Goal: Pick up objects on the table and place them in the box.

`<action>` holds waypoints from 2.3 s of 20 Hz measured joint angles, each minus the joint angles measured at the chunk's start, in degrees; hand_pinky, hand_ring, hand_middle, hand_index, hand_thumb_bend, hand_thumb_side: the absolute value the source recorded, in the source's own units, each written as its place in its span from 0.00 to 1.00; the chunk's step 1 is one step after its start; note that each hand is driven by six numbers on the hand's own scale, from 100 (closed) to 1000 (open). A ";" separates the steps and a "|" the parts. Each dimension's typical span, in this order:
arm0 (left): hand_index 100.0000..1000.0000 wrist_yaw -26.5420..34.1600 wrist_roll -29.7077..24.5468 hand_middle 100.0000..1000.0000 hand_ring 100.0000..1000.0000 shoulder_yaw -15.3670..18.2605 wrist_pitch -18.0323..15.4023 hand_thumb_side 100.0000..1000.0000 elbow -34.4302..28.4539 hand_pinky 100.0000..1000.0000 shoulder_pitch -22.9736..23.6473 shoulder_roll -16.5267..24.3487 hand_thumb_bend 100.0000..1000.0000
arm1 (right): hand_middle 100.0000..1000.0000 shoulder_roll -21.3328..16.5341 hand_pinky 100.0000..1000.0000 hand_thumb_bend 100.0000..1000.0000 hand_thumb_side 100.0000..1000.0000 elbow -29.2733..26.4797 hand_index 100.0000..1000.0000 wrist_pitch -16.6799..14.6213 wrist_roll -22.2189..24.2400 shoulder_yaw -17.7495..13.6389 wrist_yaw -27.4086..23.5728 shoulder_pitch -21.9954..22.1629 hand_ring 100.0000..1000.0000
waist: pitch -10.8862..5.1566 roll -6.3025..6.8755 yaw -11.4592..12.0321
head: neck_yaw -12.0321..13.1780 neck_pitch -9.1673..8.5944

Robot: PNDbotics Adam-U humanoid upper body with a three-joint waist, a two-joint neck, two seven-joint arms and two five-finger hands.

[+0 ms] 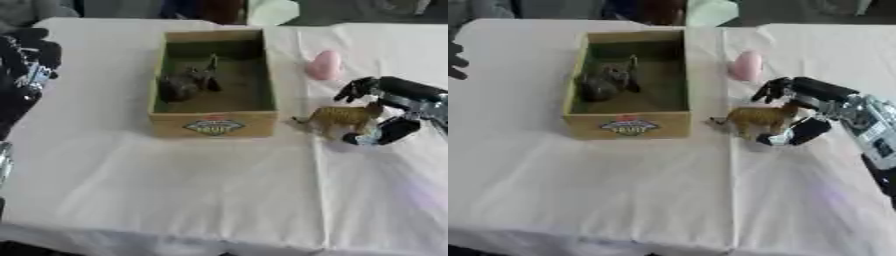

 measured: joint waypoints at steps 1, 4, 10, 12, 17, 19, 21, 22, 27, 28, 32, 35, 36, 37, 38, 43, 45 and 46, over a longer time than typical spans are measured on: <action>0.77 0.00 0.00 0.58 0.57 0.01 0.00 0.66 0.00 0.52 0.00 0.00 0.50 | 0.66 0.00 0.65 0.33 0.29 0.00 0.74 -0.04 -0.09 -0.08 0.42 0.00 0.61 | 0.00 -0.04 -0.02 | 0.00 0.00; 0.77 0.00 0.00 0.58 0.57 0.13 0.00 0.66 0.00 0.52 0.05 -0.01 0.50 | 0.58 0.00 0.57 0.30 0.25 0.00 0.67 -0.07 -0.74 -0.32 1.36 0.00 0.53 | 0.01 -0.11 -0.06 | 0.01 0.00; 0.77 0.00 0.00 0.58 0.57 0.31 0.00 0.66 0.01 0.52 0.07 -0.04 0.49 | 0.50 0.02 0.46 0.21 0.13 0.01 0.60 0.33 -3.18 -0.36 3.39 0.01 0.45 | 0.01 -0.23 -0.21 | 0.03 0.00; 0.77 0.00 0.00 0.58 0.57 0.32 0.00 0.66 0.01 0.52 0.07 -0.05 0.49 | 0.47 0.03 0.43 0.20 0.10 0.06 0.57 0.48 -3.88 -0.38 3.97 0.04 0.43 | 0.02 -0.24 -0.24 | 0.03 0.00; 0.77 0.01 0.01 0.58 0.57 0.33 -0.01 0.67 0.02 0.52 0.08 -0.17 0.49 | 0.42 0.05 0.36 0.15 0.03 0.35 0.51 0.75 -5.04 -0.39 4.72 0.20 0.38 | 0.02 -0.26 -0.29 | 0.04 0.00; 0.77 0.02 0.01 0.58 0.57 0.33 -0.01 0.67 0.02 0.52 0.09 -0.31 0.49 | 0.39 0.05 0.31 0.14 0.03 0.37 0.48 0.85 -5.24 -0.38 4.77 0.19 0.35 | 0.02 -0.28 -0.29 | 0.04 0.01; 0.77 0.02 0.01 0.58 0.57 0.33 -0.01 0.67 0.02 0.52 0.10 -0.46 0.49 | 0.37 0.05 0.28 0.13 0.03 0.39 0.45 0.84 -5.48 -0.38 4.78 0.20 0.33 | 0.02 -0.30 -0.29 | 0.05 0.01; 0.77 0.04 0.01 0.58 0.57 0.34 -0.01 0.67 0.02 0.52 0.10 -0.46 0.49 | 0.36 0.05 0.27 0.13 0.03 0.39 0.45 0.81 -5.61 -0.38 4.78 0.19 0.32 | 0.02 -0.33 -0.29 | 0.06 0.01; 0.77 0.14 -0.04 0.58 0.57 0.35 -0.05 0.67 0.02 0.52 0.12 -0.46 0.48 | 0.36 -0.06 0.27 0.13 0.03 -0.65 0.45 0.46 -5.45 -0.33 3.58 -0.65 0.32 | -0.01 -0.59 -0.29 | 0.22 0.01; 0.77 0.19 -0.07 0.58 0.57 0.35 -0.08 0.67 0.02 0.53 0.13 -0.46 0.48 | 0.36 -0.21 0.27 0.13 0.03 -1.21 0.45 0.32 -5.02 -0.29 2.90 -1.04 0.32 | -0.02 -0.63 -0.29 | 0.23 0.01; 0.77 0.27 -0.48 0.59 0.57 0.35 -0.14 0.67 0.02 0.53 0.24 -0.45 0.48 | 0.36 -1.83 0.27 0.13 0.03 -4.03 0.44 0.04 -1.94 -0.24 -1.26 -3.27 0.32 | -0.22 -0.91 -0.22 | 0.26 0.01; 0.77 0.29 -0.86 0.59 0.57 0.34 -0.20 0.67 0.02 0.53 0.41 -0.43 0.48 | 0.36 -3.05 0.27 0.13 0.03 -5.77 0.44 0.42 0.57 -0.23 -5.28 -5.62 0.32 | -0.48 -1.14 0.11 | 0.27 0.01; 0.77 0.30 -0.95 0.59 0.57 0.34 -0.18 0.67 0.02 0.53 0.49 -0.42 0.48 | 0.36 -3.27 0.27 0.13 0.02 -6.15 0.44 0.64 1.29 -0.23 -6.47 -6.48 0.32 | -0.55 -1.16 0.20 | 0.27 0.01; 0.77 0.31 -1.09 0.59 0.57 0.33 -0.20 0.67 0.02 0.53 0.50 -0.42 0.48 | 0.36 -3.51 0.27 0.13 0.02 -6.42 0.44 0.87 1.99 -0.22 -7.58 -7.27 0.32 | -0.64 -1.23 0.33 | 0.26 0.01; 0.77 0.32 -1.23 0.59 0.57 0.32 -0.25 0.67 0.02 0.53 0.50 -0.41 0.48 | 0.36 -3.59 0.27 0.13 0.03 -6.48 0.44 1.10 2.68 -0.22 -8.54 -8.17 0.32 | -0.74 -1.27 0.54 | 0.25 0.01; 0.77 0.35 -1.94 0.59 0.57 0.23 -0.36 0.67 0.01 0.53 0.48 -0.39 0.49 | 0.36 -3.11 0.28 0.14 0.03 -5.67 0.44 1.45 5.48 0.32 -10.97 -13.55 0.32 | -1.12 -1.47 1.95 | -0.12 0.01; 0.77 0.39 -2.20 0.59 0.57 0.00 -0.41 0.67 0.00 0.53 0.46 -0.39 0.49 | 0.36 -1.95 0.28 0.14 0.03 -4.60 0.44 1.25 6.16 0.47 -11.04 -15.88 0.32 | -1.15 -1.68 2.66 | -0.38 0.01; 0.77 0.46 -2.35 0.59 0.57 -0.09 -0.41 0.67 -0.01 0.53 0.41 -0.39 0.49 | 0.36 -1.25 0.28 0.14 0.03 -3.98 0.44 1.08 6.42 0.53 -11.04 -17.09 0.32 | -1.20 -1.77 3.01 | -0.53 0.01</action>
